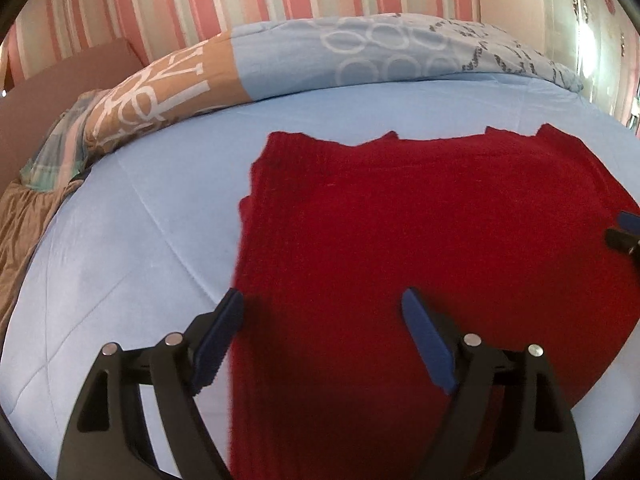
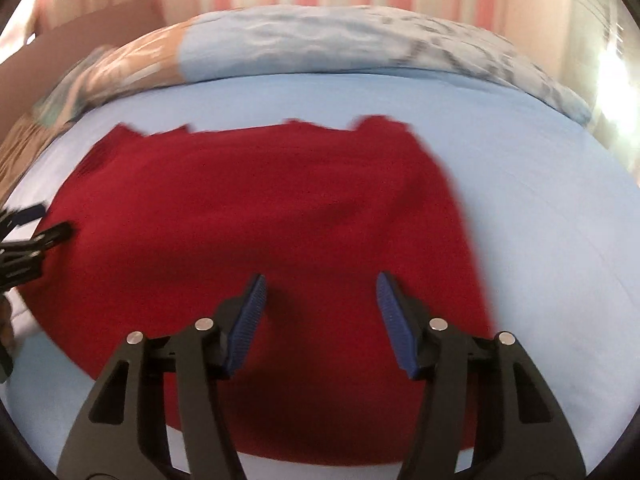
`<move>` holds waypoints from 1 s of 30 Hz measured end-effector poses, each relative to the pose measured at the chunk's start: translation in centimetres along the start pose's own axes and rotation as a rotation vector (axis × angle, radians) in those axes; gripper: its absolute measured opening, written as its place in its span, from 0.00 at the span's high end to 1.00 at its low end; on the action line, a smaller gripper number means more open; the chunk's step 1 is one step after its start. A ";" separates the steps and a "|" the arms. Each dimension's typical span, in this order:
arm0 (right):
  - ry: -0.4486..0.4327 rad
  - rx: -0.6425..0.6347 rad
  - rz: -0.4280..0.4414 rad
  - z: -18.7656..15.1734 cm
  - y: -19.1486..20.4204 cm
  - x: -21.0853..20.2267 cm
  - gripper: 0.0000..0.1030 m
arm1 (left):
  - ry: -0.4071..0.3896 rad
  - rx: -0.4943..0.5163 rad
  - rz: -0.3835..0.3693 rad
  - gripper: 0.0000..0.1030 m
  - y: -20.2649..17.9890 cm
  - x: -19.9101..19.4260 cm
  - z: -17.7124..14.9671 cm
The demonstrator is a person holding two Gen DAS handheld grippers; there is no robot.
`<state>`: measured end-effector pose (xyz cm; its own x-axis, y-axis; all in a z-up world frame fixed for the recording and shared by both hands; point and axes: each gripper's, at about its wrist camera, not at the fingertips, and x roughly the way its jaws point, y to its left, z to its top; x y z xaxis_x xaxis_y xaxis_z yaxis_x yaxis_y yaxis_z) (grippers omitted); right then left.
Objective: Fold small clothes
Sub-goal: 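Pat and smooth the folded sweater flat with both open tools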
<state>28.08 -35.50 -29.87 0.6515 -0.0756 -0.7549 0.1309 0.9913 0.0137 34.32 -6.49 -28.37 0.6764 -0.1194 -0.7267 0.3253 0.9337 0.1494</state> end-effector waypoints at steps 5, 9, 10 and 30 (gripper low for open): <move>0.017 0.023 0.040 -0.5 -1.5 0.5 0.47 | 0.034 -0.089 -0.039 0.19 1.8 0.0 -0.5; -0.018 0.016 0.063 0.4 -0.8 -2.0 0.36 | 0.046 -0.095 -0.030 0.20 1.3 -1.1 0.3; -0.043 0.019 0.067 0.4 -0.6 -3.1 0.30 | 0.044 -0.093 -0.032 0.20 1.0 -1.7 0.6; 0.052 0.297 0.175 -6.8 -3.8 -7.6 0.05 | 0.089 -0.099 -0.077 0.15 -6.5 -4.1 3.2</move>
<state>17.58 -37.95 -28.62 0.6454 0.1058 -0.7565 0.2377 0.9134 0.3305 31.57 -13.13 -24.19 0.5897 -0.1655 -0.7905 0.3043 0.9522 0.0276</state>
